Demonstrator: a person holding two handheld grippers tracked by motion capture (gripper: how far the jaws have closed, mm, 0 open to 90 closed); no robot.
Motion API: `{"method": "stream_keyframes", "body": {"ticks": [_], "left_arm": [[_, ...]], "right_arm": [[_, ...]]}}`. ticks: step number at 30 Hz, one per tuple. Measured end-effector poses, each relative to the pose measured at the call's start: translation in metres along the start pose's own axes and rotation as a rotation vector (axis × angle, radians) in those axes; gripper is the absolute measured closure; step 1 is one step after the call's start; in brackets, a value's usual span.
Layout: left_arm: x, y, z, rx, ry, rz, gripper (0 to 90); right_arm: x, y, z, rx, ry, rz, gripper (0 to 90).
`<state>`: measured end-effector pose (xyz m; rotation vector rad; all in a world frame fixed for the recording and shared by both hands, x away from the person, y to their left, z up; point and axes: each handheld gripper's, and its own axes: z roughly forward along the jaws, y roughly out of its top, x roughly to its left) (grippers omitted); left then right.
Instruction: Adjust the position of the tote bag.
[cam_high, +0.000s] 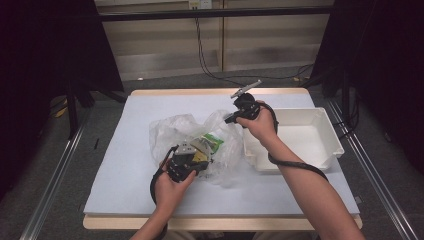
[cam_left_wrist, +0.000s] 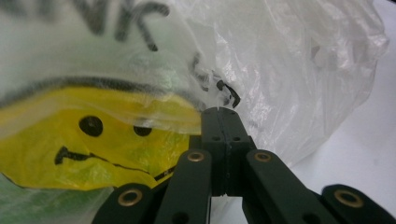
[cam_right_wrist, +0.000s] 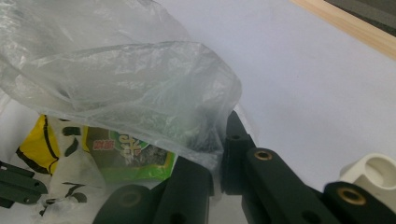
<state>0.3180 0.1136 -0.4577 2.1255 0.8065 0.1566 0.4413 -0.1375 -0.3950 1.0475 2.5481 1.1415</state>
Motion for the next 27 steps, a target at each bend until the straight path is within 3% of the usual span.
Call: {"method": "stream_keyframes", "body": {"ticks": [14, 20, 23, 27], "left_arm": [[-0.011, -0.01, -0.007, 0.054, -0.052, -0.011, 90.0], [-0.017, -0.014, -0.003, 0.076, -0.073, -0.009, 90.0], [-0.02, -0.016, -0.001, 0.112, -0.086, 0.005, 90.0], [-0.022, -0.019, 0.002, 0.133, -0.093, 0.01, 90.0]], "right_arm": [[-0.023, 0.001, 0.003, -0.015, -0.083, 0.054, 89.9], [-0.031, 0.001, 0.008, -0.017, -0.097, 0.079, 89.9], [-0.034, 0.002, 0.011, -0.017, -0.103, 0.086, 89.9], [-0.04, 0.006, 0.014, -0.011, -0.133, 0.091, 90.0]]}}
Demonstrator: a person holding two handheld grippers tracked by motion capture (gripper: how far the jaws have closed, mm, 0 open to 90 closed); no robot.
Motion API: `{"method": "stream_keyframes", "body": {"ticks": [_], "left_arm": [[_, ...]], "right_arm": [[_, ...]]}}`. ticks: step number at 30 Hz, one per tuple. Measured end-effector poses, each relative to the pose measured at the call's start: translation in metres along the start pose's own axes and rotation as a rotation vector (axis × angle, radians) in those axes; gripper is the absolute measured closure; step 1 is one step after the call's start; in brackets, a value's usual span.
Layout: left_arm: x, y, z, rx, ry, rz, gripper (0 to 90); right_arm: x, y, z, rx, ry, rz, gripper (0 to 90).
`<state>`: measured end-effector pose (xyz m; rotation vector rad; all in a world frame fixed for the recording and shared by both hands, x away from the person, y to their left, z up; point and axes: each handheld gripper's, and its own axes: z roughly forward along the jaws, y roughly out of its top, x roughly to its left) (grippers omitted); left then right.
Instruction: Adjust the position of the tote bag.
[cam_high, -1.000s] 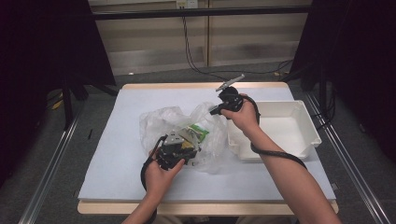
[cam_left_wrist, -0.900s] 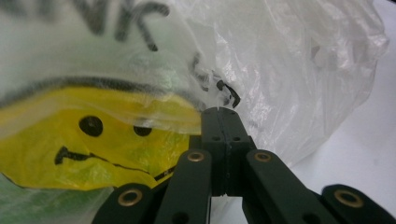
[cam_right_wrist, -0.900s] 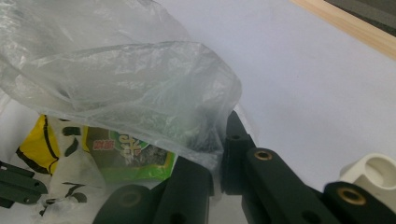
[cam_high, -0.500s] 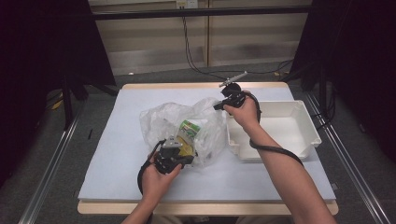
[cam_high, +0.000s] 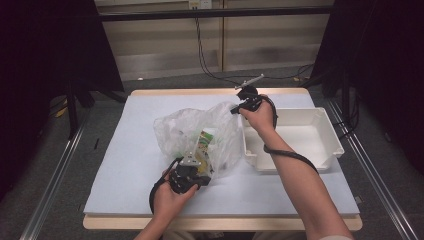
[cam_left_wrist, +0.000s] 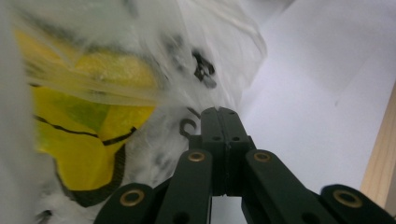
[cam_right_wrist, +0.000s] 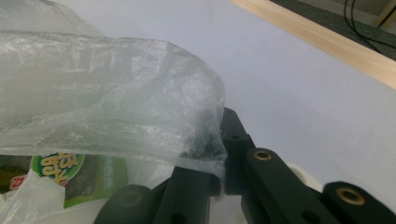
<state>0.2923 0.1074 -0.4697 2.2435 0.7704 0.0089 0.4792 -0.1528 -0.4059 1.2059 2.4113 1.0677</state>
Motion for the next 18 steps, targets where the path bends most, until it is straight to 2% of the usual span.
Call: {"method": "stream_keyframes", "body": {"ticks": [4, 5, 10, 11, 14, 18], "left_arm": [[-0.001, -0.002, 0.004, 0.014, -0.015, 0.004, 90.0], [-0.001, -0.001, 0.004, 0.01, -0.017, 0.006, 90.0], [0.005, 0.002, -0.006, -0.053, 0.004, -0.007, 90.0], [0.006, 0.002, -0.008, -0.042, 0.017, -0.006, 90.0], [0.008, 0.002, -0.01, -0.07, 0.036, 0.001, 90.0], [0.009, 0.004, -0.014, -0.075, 0.053, 0.008, 90.0]], "right_arm": [[-0.009, 0.001, 0.002, 0.0, -0.014, 0.024, 90.0], [-0.01, 0.001, 0.002, 0.0, -0.002, 0.028, 90.0], [-0.008, 0.0, 0.002, 0.0, 0.011, 0.016, 90.0], [-0.007, 0.0, 0.001, -0.002, 0.019, 0.012, 90.0], [-0.003, -0.001, -0.001, -0.003, 0.027, -0.001, 90.0], [0.0, -0.003, -0.008, -0.01, 0.036, 0.003, 88.8]]}}
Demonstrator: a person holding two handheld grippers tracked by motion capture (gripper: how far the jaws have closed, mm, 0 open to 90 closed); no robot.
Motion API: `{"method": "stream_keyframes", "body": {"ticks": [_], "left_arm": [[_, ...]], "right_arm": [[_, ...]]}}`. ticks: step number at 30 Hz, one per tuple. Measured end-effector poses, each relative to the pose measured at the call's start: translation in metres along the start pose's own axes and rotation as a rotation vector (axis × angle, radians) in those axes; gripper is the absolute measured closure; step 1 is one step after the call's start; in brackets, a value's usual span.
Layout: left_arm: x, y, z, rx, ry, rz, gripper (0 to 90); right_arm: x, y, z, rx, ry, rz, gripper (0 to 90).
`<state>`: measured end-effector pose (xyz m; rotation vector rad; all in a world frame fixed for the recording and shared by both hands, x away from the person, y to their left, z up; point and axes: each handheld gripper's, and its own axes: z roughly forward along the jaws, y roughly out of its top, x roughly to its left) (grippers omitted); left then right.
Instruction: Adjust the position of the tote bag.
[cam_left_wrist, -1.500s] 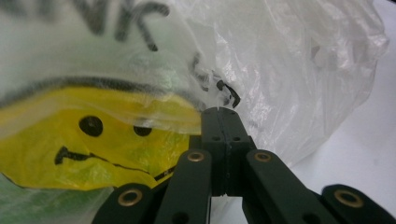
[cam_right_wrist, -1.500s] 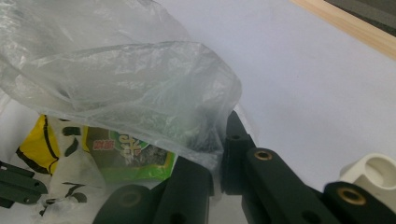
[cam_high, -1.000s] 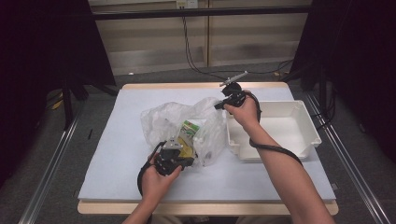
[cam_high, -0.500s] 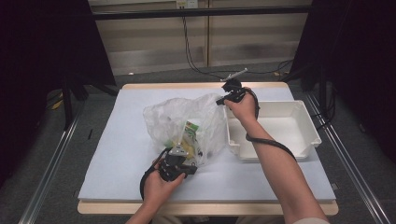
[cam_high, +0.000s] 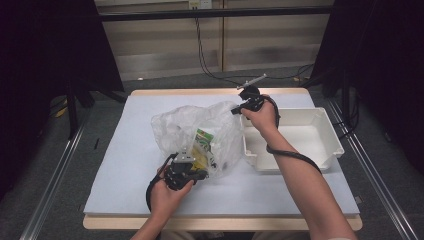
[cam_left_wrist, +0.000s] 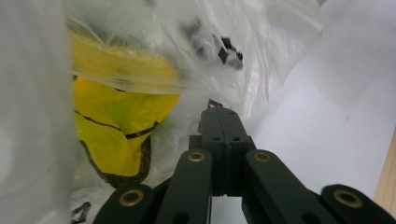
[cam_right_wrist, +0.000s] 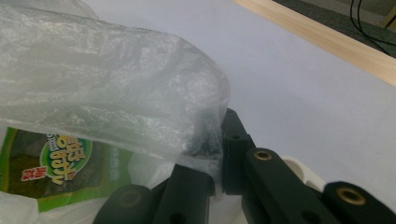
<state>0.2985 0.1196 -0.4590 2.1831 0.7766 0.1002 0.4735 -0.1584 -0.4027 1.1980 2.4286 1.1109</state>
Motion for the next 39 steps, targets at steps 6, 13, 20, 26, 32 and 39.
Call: {"method": "stream_keyframes", "body": {"ticks": [6, 13, 20, 26, 32, 39], "left_arm": [[0.001, 0.001, -0.003, -0.01, 0.003, 0.002, 90.0], [0.002, 0.002, -0.005, -0.015, 0.0, -0.001, 90.0], [0.002, 0.002, -0.004, -0.009, 0.0, 0.0, 90.0], [0.002, 0.002, -0.003, -0.024, -0.001, -0.011, 90.0], [0.002, 0.003, -0.003, -0.014, -0.002, -0.001, 90.0], [0.001, 0.006, 0.0, -0.024, -0.009, -0.006, 90.0]], "right_arm": [[0.006, -0.002, -0.011, -0.01, 0.014, 0.005, 68.2], [0.017, -0.005, -0.024, -0.006, 0.017, -0.011, 44.3], [0.018, -0.01, -0.036, -0.016, 0.037, -0.008, 30.1], [0.018, -0.012, -0.05, -0.026, 0.036, -0.016, 24.2], [0.019, -0.014, -0.058, -0.044, 0.038, -0.024, 37.4], [0.012, -0.009, -0.037, -0.032, 0.033, -0.02, 80.9]]}}
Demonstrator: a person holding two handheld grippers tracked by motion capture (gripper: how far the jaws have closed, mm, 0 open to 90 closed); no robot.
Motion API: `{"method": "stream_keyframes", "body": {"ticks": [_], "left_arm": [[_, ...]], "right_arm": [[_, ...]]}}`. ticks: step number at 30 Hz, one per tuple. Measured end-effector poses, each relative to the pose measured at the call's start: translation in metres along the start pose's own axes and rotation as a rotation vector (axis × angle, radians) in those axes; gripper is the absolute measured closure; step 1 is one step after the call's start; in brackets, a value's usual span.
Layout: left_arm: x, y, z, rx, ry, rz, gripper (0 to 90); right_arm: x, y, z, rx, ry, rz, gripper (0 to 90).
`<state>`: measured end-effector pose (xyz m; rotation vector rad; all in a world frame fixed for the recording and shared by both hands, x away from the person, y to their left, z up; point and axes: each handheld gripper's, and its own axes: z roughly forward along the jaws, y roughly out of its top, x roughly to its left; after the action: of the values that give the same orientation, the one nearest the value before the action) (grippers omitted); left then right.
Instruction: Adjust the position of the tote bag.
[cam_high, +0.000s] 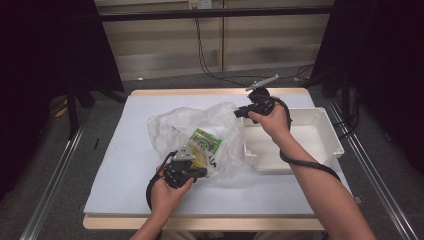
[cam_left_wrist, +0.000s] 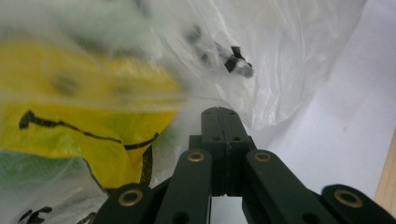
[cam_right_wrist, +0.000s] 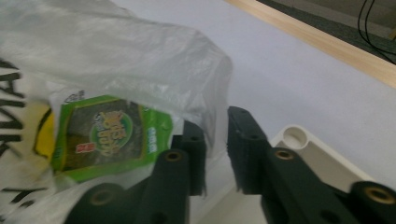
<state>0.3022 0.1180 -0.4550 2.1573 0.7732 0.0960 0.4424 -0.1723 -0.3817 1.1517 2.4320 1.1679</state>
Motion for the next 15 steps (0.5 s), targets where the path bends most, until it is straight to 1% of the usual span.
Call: {"method": "stream_keyframes", "body": {"ticks": [2, 4, 5, 8, 15], "left_arm": [[0.001, 0.001, 0.0, 0.004, 0.0, 0.008, 90.0], [0.002, 0.001, 0.002, -0.003, -0.003, 0.009, 90.0], [0.002, 0.0, 0.003, -0.002, -0.005, 0.002, 90.0], [0.003, 0.001, 0.004, 0.005, -0.006, 0.006, 90.0], [0.006, 0.002, 0.001, -0.015, -0.005, 0.009, 90.0]], "right_arm": [[-0.005, 0.002, 0.01, 0.013, -0.002, 0.008, 85.8], [-0.009, 0.005, 0.019, 0.027, -0.008, 0.006, 87.3], [-0.01, 0.006, 0.023, 0.037, -0.017, 0.0, 88.3], [-0.016, 0.009, 0.035, 0.054, -0.018, -0.003, 89.0], [-0.023, 0.017, 0.056, 0.1, -0.038, -0.002, 89.3]]}}
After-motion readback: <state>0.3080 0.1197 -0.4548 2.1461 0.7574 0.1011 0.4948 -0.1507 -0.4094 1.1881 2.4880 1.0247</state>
